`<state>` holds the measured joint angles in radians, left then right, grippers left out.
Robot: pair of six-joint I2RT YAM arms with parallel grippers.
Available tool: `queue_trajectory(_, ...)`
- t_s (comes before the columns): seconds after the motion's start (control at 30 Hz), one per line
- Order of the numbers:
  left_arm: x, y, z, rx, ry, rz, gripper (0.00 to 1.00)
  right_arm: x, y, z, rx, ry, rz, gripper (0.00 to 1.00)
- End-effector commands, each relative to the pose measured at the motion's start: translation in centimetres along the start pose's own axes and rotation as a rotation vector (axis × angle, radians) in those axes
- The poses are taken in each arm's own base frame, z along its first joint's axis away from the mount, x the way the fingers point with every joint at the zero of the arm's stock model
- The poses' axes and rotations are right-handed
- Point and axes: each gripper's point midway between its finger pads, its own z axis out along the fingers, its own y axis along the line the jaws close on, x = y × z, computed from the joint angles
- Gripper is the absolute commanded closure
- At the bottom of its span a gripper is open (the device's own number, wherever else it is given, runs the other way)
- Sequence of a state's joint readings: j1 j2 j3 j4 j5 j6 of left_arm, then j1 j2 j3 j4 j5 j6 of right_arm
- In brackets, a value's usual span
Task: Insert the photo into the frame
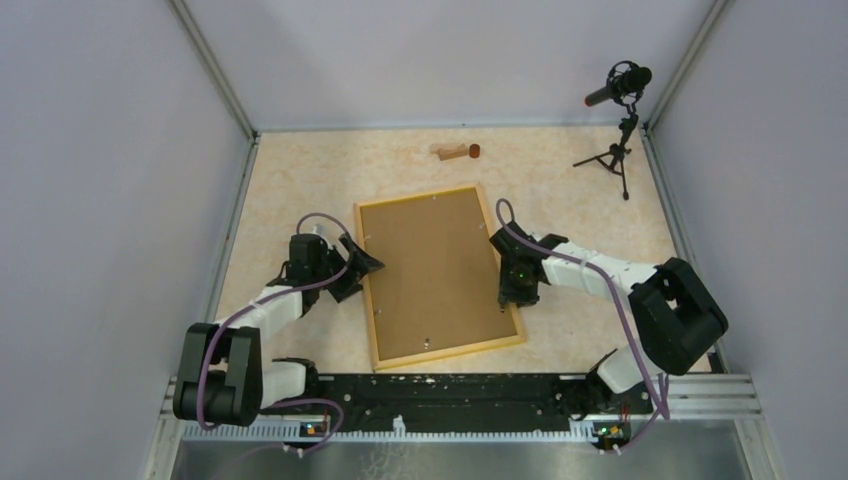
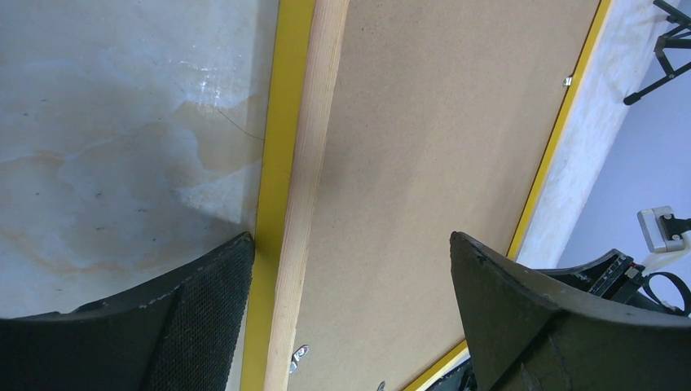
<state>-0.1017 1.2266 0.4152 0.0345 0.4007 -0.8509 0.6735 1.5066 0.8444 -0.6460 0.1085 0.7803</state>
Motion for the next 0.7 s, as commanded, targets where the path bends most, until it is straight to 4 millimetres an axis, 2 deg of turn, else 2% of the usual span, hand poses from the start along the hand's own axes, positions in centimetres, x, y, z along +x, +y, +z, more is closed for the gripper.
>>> queue_trajectory(0.0,1.7,1.4,-0.2,-0.055,0.062,-0.019,0.07,0.9,-0.9,0.5,0.040,0.026,-0.081,0.70)
queue_trajectory(0.13,1.8,1.6,-0.2,-0.057,0.061,-0.020,0.07,0.5,-2.1,0.5,0.094,0.007,-0.124,0.83)
queue_trajectory(0.3,2.0,1.7,-0.2,-0.056,0.064,-0.022,0.07,-0.7,-1.4,0.9,0.079,-0.034,-0.165,1.00)
queue_trajectory(0.5,1.8,1.6,-0.5,-0.059,0.053,-0.011,0.07,-1.7,-1.4,1.1,0.098,-0.064,-0.220,1.00)
queue_trajectory(0.67,1.7,1.6,-0.5,-0.056,0.045,-0.006,0.07,-3.8,0.1,1.2,0.032,-0.148,-0.357,1.00)
